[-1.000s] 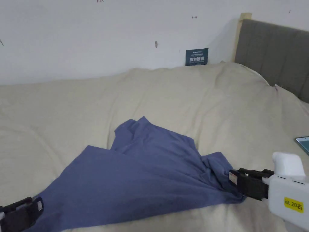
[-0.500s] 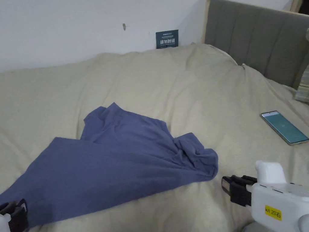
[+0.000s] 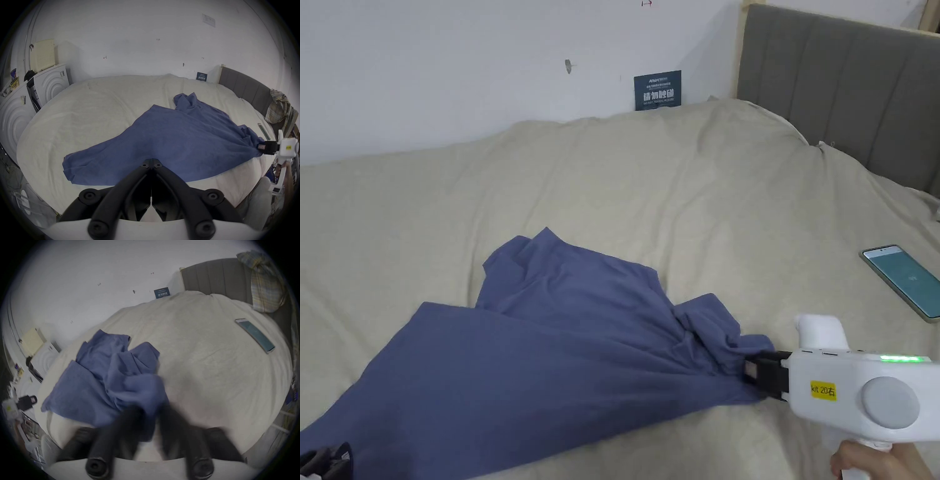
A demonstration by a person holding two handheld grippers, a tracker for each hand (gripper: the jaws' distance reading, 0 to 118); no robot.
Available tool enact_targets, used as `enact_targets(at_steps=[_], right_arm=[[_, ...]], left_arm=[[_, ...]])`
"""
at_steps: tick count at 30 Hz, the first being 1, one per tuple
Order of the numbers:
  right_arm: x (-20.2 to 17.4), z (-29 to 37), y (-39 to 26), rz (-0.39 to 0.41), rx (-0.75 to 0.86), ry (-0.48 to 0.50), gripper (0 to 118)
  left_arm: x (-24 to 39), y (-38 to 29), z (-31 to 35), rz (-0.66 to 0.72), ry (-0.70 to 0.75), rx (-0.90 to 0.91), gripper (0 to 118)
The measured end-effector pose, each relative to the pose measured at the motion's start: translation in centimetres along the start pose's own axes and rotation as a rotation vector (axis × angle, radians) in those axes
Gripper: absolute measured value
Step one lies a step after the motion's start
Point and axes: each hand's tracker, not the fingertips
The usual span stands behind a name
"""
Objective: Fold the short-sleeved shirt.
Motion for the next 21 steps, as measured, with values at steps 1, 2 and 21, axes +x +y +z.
enact_targets(at_steps=[1,2,21], right_arm=[[-0.3,0.0,0.1,-0.008,0.029,-0.035,3],[-0.6,-0.2,0.1,0.035,0.005,-0.039,3],[-2.2,1.1,2.1,0.071,0.002,-0.068,3]], left_arm=[[-0.4,0.1,-0.6,-0.001,0.005,-0.002,0],[-0.6,0.2,-0.9,0.002,0.011,-0.009,0],[1.1,13.6,-18.9,-0.114,-0.1,-0.143,97]])
